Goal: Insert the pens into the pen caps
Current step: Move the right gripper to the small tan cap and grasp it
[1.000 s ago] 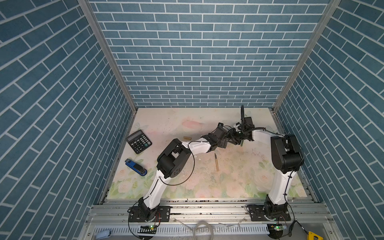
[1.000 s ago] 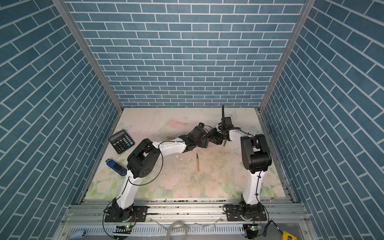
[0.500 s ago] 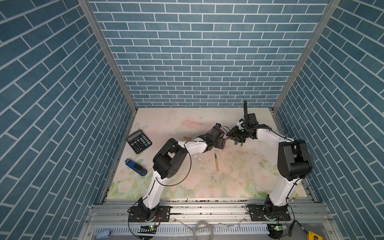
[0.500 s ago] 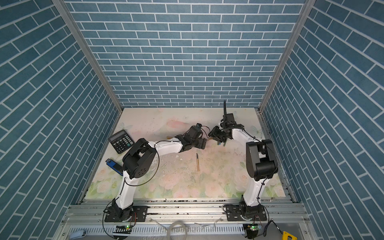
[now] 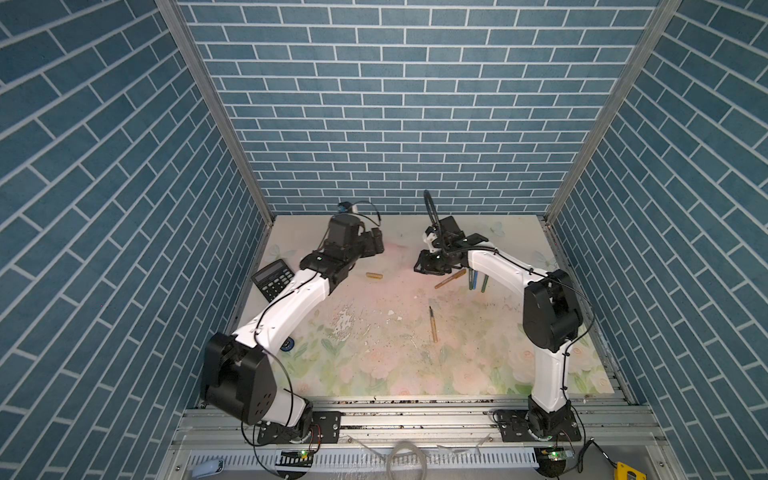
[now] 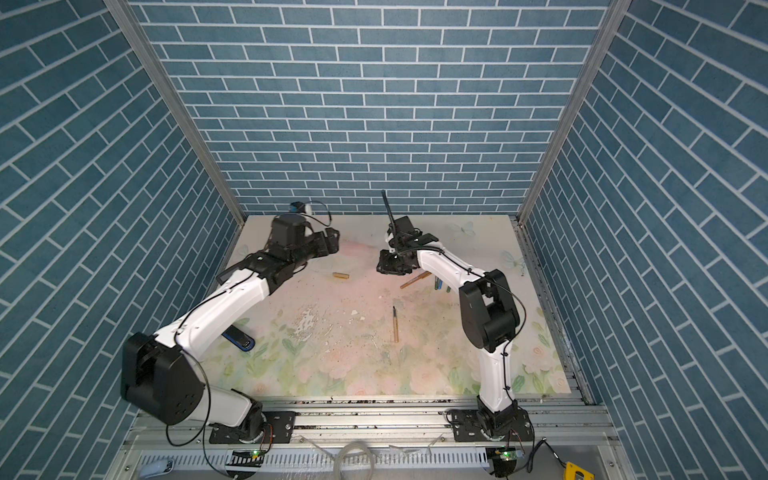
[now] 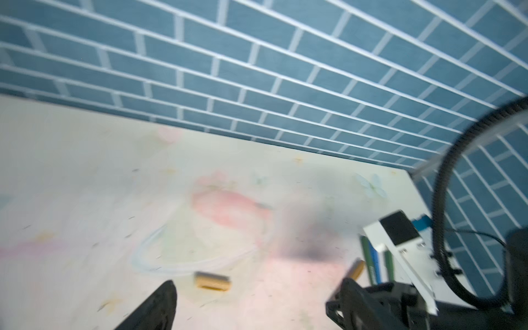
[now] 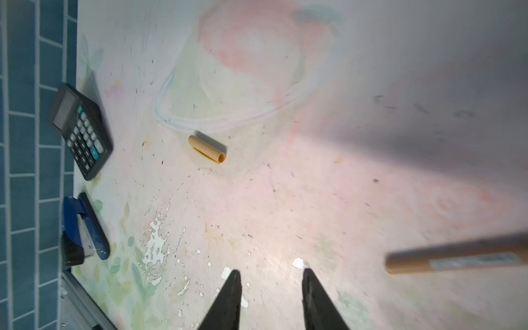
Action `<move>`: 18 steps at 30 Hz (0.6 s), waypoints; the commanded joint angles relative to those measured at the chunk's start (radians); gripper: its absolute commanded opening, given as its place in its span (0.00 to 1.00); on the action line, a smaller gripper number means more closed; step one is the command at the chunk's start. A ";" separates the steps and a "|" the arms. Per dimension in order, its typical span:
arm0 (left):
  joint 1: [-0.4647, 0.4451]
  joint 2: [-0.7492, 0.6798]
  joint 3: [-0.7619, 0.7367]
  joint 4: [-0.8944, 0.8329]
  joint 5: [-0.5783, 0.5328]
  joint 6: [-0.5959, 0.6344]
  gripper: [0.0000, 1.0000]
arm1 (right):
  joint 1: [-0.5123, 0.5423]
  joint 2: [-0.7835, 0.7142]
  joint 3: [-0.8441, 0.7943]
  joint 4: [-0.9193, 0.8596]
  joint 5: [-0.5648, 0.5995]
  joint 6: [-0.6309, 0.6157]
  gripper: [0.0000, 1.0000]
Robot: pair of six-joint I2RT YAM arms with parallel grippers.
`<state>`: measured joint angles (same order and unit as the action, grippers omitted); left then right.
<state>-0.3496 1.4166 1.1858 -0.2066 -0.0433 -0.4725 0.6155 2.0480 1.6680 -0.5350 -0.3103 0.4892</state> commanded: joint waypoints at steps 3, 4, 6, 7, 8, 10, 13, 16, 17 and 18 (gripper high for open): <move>0.143 -0.123 -0.129 -0.071 0.097 -0.026 0.92 | 0.068 0.193 0.198 -0.028 0.133 -0.003 0.46; 0.159 -0.139 -0.143 -0.069 0.102 -0.024 0.93 | 0.071 0.232 0.247 -0.022 0.140 -0.002 0.48; 0.169 -0.159 -0.167 -0.049 0.122 -0.027 0.93 | 0.079 0.330 0.378 -0.062 0.148 0.002 0.50; 0.171 -0.169 -0.176 -0.039 0.141 -0.043 0.93 | 0.084 0.383 0.455 -0.096 0.175 -0.001 0.51; 0.172 -0.172 -0.178 -0.034 0.159 -0.053 0.92 | 0.087 0.427 0.516 -0.121 0.184 -0.006 0.51; 0.172 -0.179 -0.170 -0.034 0.184 -0.034 0.92 | 0.087 0.515 0.646 -0.140 0.127 -0.041 0.52; 0.175 -0.184 -0.161 -0.047 0.191 -0.027 0.92 | 0.097 0.589 0.752 -0.135 0.089 -0.112 0.56; 0.175 -0.182 -0.168 -0.030 0.219 -0.037 0.92 | 0.095 0.625 0.790 -0.115 0.006 -0.136 0.58; 0.177 -0.180 -0.164 -0.036 0.226 -0.036 0.91 | 0.096 0.634 0.798 -0.106 -0.031 -0.145 0.58; 0.178 -0.179 -0.160 -0.039 0.228 -0.032 0.91 | 0.099 0.646 0.818 -0.114 -0.051 -0.147 0.59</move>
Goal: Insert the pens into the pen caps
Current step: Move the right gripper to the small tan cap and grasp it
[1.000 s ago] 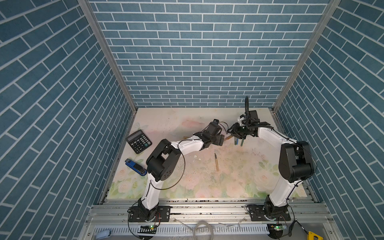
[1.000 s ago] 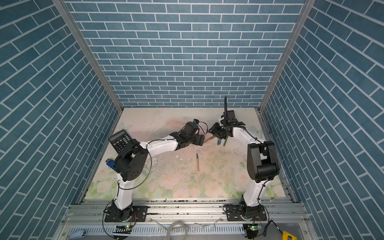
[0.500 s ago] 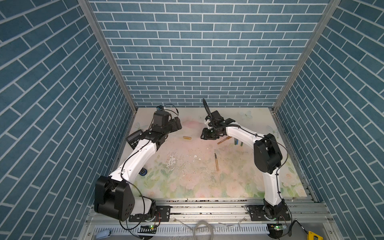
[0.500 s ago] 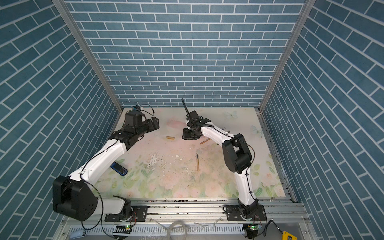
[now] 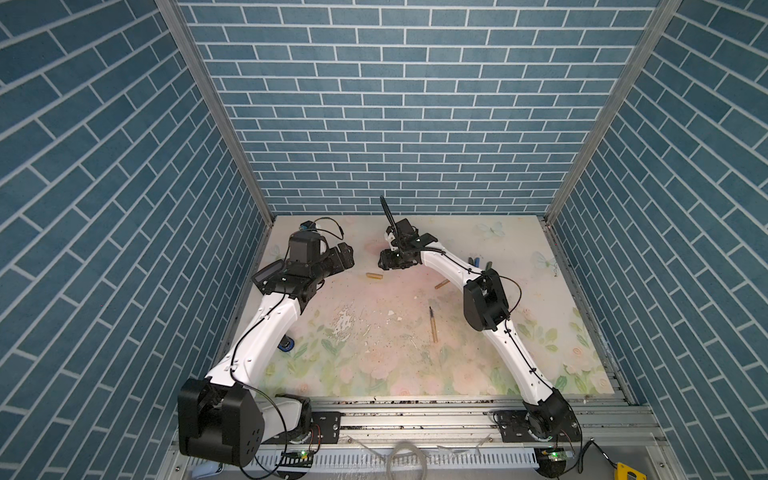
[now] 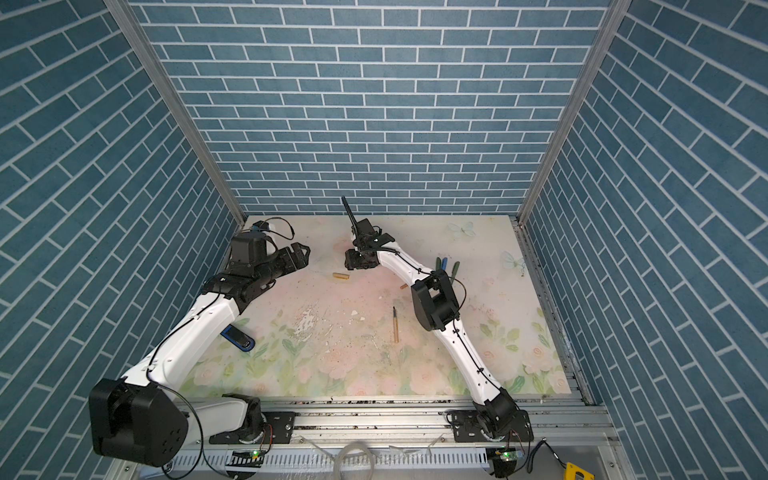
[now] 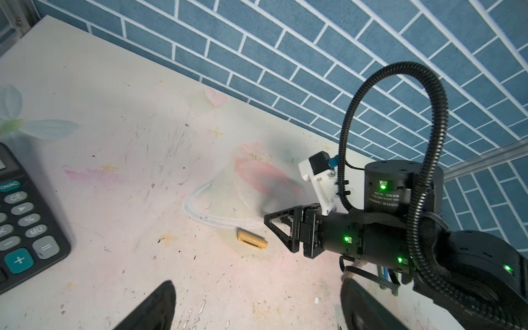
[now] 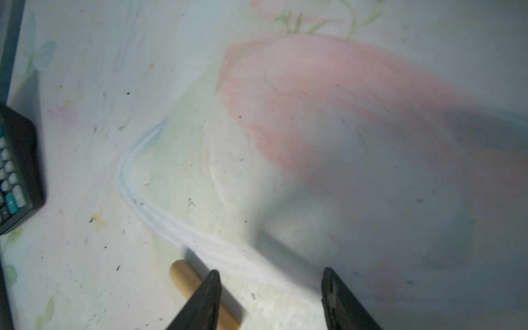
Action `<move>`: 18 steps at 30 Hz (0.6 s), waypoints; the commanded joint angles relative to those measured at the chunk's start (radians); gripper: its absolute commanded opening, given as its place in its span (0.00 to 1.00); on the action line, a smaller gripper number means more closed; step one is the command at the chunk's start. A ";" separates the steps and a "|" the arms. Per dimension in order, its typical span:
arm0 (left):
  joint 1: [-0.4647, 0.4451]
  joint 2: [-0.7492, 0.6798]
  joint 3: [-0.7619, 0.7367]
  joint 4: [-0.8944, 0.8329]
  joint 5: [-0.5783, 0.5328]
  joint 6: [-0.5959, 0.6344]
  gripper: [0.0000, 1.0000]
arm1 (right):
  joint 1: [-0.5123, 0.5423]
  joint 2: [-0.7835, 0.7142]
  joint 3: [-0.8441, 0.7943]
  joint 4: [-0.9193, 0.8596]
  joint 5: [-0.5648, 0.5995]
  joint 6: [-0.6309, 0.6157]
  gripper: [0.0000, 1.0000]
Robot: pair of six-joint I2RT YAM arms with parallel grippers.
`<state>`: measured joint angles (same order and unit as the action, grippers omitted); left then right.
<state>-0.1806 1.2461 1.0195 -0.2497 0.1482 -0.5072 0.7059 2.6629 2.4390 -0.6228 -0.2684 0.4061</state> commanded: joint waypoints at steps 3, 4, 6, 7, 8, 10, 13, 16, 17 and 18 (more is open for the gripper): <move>0.014 -0.011 0.002 0.010 0.040 0.002 0.91 | 0.025 0.046 0.067 -0.061 -0.155 -0.102 0.58; 0.015 -0.011 0.001 0.015 0.042 0.002 0.91 | 0.033 0.049 0.070 -0.080 -0.136 -0.118 0.58; 0.017 -0.008 0.001 0.017 0.048 -0.001 0.91 | 0.039 0.058 0.072 -0.110 -0.121 -0.130 0.56; 0.017 -0.006 0.001 0.020 0.054 -0.001 0.91 | 0.042 0.064 0.070 -0.124 -0.124 -0.134 0.55; 0.017 -0.004 0.000 0.021 0.058 -0.002 0.91 | 0.044 0.069 0.071 -0.138 -0.115 -0.137 0.53; 0.018 0.001 0.001 0.024 0.069 -0.007 0.91 | 0.054 0.073 0.071 -0.173 -0.098 -0.161 0.50; 0.020 0.007 -0.001 0.027 0.074 -0.011 0.91 | 0.077 0.063 0.047 -0.189 -0.083 -0.200 0.48; 0.023 0.006 0.001 0.024 0.075 -0.011 0.91 | 0.103 0.059 0.043 -0.220 -0.016 -0.240 0.47; 0.024 0.006 0.001 0.024 0.076 -0.011 0.91 | 0.109 0.058 0.043 -0.224 0.014 -0.242 0.46; 0.024 0.005 0.001 0.024 0.076 -0.011 0.91 | 0.116 0.058 0.042 -0.229 0.046 -0.246 0.44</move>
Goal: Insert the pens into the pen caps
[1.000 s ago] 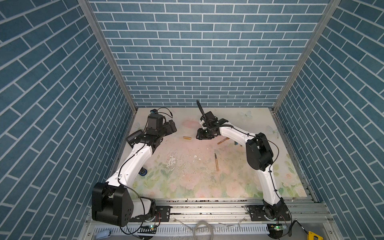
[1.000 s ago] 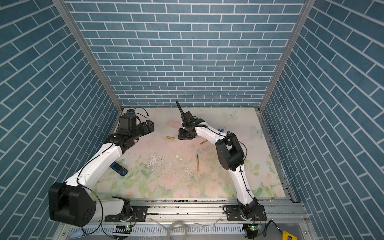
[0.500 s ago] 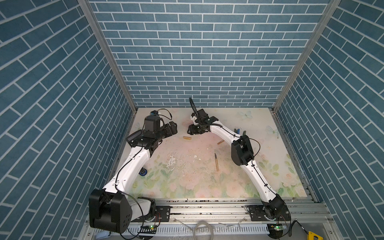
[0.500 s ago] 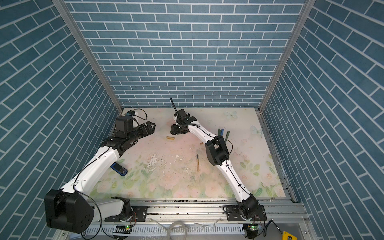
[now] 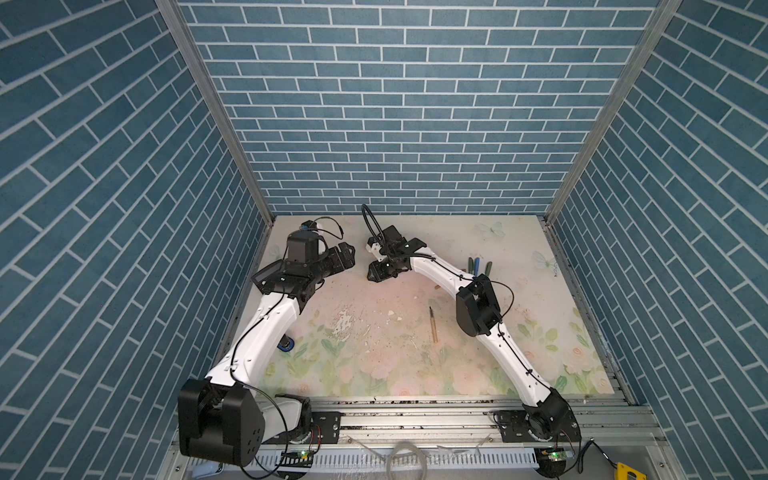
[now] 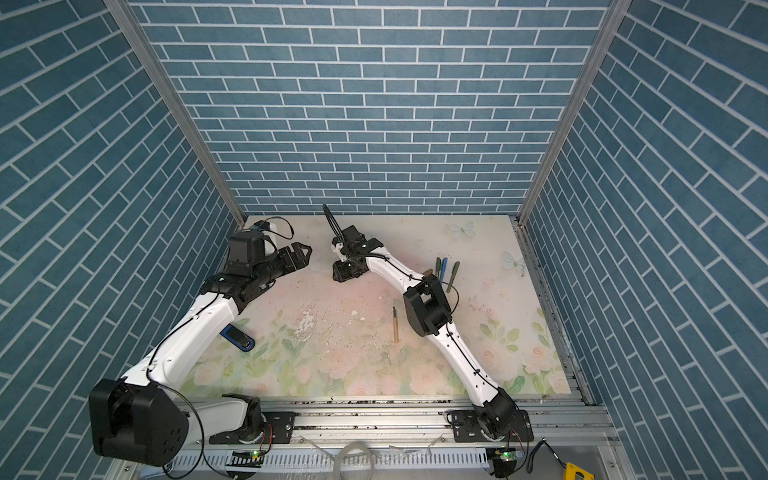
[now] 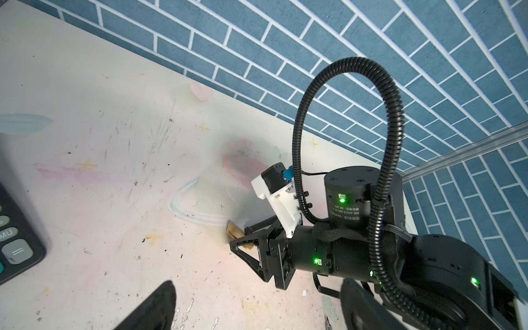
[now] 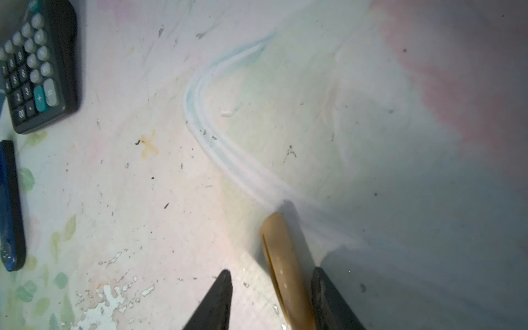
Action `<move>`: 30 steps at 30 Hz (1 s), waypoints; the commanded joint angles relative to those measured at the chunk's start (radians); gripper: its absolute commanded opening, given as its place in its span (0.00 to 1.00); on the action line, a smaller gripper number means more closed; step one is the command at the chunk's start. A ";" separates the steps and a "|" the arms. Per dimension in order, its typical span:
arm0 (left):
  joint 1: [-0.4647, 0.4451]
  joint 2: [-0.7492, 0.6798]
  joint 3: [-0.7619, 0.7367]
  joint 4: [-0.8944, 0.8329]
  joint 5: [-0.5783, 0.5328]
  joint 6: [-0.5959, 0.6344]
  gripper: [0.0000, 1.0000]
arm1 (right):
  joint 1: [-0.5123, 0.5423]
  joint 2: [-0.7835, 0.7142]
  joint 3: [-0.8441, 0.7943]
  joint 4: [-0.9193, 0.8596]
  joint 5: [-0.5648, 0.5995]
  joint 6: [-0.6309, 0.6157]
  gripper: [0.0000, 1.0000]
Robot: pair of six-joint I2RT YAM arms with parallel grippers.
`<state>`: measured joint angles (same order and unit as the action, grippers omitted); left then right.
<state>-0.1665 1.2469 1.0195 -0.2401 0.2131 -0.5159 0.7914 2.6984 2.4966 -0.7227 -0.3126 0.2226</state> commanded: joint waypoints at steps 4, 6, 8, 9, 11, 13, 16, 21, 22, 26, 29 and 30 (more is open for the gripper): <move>0.010 0.003 -0.002 0.019 0.012 -0.003 0.91 | 0.054 0.021 -0.017 -0.143 0.268 -0.056 0.33; 0.010 0.004 -0.002 0.021 0.014 -0.003 0.91 | 0.059 0.020 -0.016 -0.142 0.333 -0.037 0.27; 0.010 0.006 -0.002 0.019 0.012 -0.003 0.91 | 0.059 0.019 -0.016 -0.141 0.361 -0.023 0.23; 0.012 0.008 -0.002 0.019 0.013 -0.003 0.91 | 0.061 0.017 -0.016 -0.139 0.374 -0.017 0.22; 0.014 0.009 -0.002 0.021 0.017 -0.004 0.91 | 0.060 0.011 -0.018 -0.140 0.370 -0.013 0.21; 0.016 0.007 -0.002 0.024 0.019 -0.003 0.91 | 0.061 -0.003 -0.030 -0.132 0.349 -0.006 0.20; 0.024 0.007 -0.003 0.031 0.029 -0.007 0.91 | 0.064 -0.040 -0.067 -0.108 0.339 0.006 0.19; 0.028 0.002 -0.007 0.042 0.039 -0.009 0.91 | 0.065 -0.140 -0.176 -0.024 0.327 0.039 0.19; 0.029 0.003 -0.009 0.043 0.043 -0.008 0.91 | 0.065 -0.159 -0.198 -0.006 0.328 0.043 0.19; 0.030 0.003 -0.010 0.052 0.055 -0.010 0.91 | 0.067 -0.238 -0.296 0.055 0.342 0.059 0.19; 0.030 0.004 -0.013 0.059 0.064 -0.011 0.91 | 0.064 -0.294 -0.375 0.094 0.364 0.071 0.19; 0.030 0.005 -0.013 0.059 0.067 -0.013 0.91 | 0.063 -0.318 -0.410 0.110 0.370 0.077 0.19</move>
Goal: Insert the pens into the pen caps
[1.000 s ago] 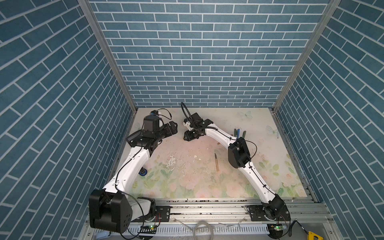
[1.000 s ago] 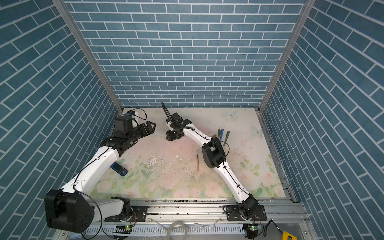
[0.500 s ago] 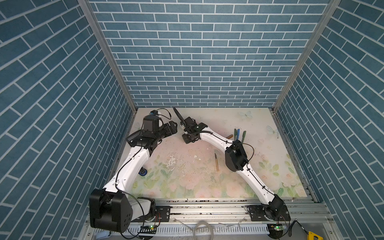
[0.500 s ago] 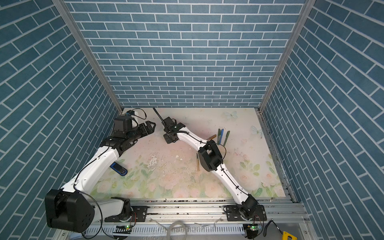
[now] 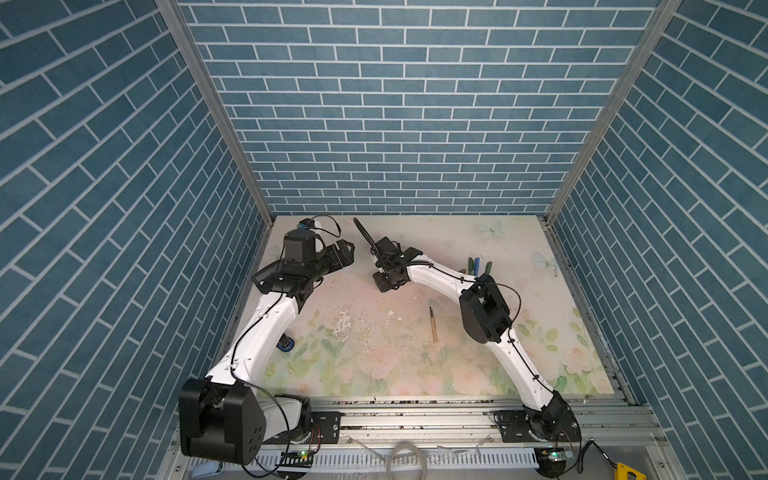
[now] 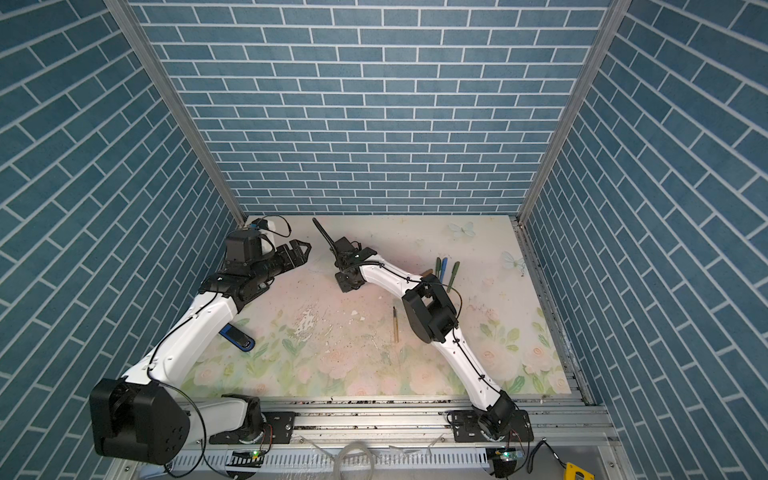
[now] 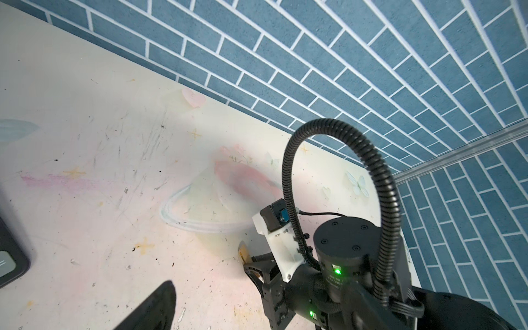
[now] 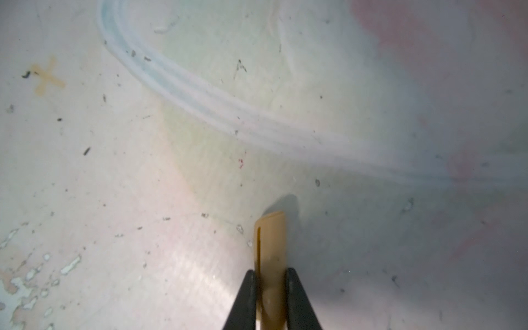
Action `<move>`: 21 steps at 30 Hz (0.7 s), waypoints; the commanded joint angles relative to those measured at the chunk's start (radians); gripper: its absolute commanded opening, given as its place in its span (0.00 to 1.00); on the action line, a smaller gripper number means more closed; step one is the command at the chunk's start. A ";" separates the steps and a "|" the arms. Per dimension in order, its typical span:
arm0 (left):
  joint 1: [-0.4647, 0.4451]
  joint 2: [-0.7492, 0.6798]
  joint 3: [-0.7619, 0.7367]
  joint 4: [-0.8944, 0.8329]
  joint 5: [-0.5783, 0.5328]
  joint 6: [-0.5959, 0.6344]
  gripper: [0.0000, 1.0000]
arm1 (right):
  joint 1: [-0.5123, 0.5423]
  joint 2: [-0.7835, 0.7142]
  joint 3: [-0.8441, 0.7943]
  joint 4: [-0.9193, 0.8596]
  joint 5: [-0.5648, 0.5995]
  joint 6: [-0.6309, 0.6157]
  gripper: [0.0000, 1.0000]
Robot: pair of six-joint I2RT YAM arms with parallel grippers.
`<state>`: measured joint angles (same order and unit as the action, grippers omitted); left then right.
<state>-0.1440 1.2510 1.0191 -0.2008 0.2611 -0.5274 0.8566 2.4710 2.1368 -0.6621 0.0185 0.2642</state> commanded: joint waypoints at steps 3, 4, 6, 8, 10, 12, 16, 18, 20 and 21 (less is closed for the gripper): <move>0.007 0.001 -0.022 0.038 0.035 -0.021 0.92 | -0.010 -0.172 -0.167 0.109 0.076 0.054 0.19; 0.007 0.001 -0.023 0.042 0.041 -0.022 0.92 | -0.012 -0.199 -0.208 0.134 0.086 0.058 0.19; 0.007 0.007 -0.023 0.042 0.048 -0.024 0.92 | -0.023 -0.267 -0.295 0.175 0.099 0.072 0.19; 0.006 0.013 -0.024 0.047 0.057 -0.025 0.91 | -0.035 -0.330 -0.356 0.185 0.098 0.084 0.19; 0.003 0.017 -0.025 0.055 0.069 -0.029 0.91 | -0.050 -0.392 -0.437 0.204 0.105 0.100 0.19; -0.005 0.021 -0.025 0.059 0.078 -0.031 0.91 | -0.071 -0.471 -0.542 0.232 0.108 0.115 0.19; -0.041 0.032 -0.022 0.060 0.093 -0.029 0.91 | -0.110 -0.626 -0.744 0.240 0.130 0.133 0.18; -0.072 0.040 -0.021 0.060 0.095 -0.026 0.91 | -0.130 -0.705 -0.845 0.243 0.130 0.146 0.18; -0.109 0.048 -0.018 0.059 0.099 -0.022 0.91 | -0.148 -0.769 -0.933 0.235 0.134 0.158 0.19; -0.128 0.054 -0.016 0.060 0.105 -0.019 0.91 | -0.156 -0.798 -0.974 0.233 0.141 0.166 0.19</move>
<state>-0.2310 1.2922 1.0039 -0.1516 0.3424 -0.5541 0.7097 1.7378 1.2358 -0.4229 0.1287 0.3794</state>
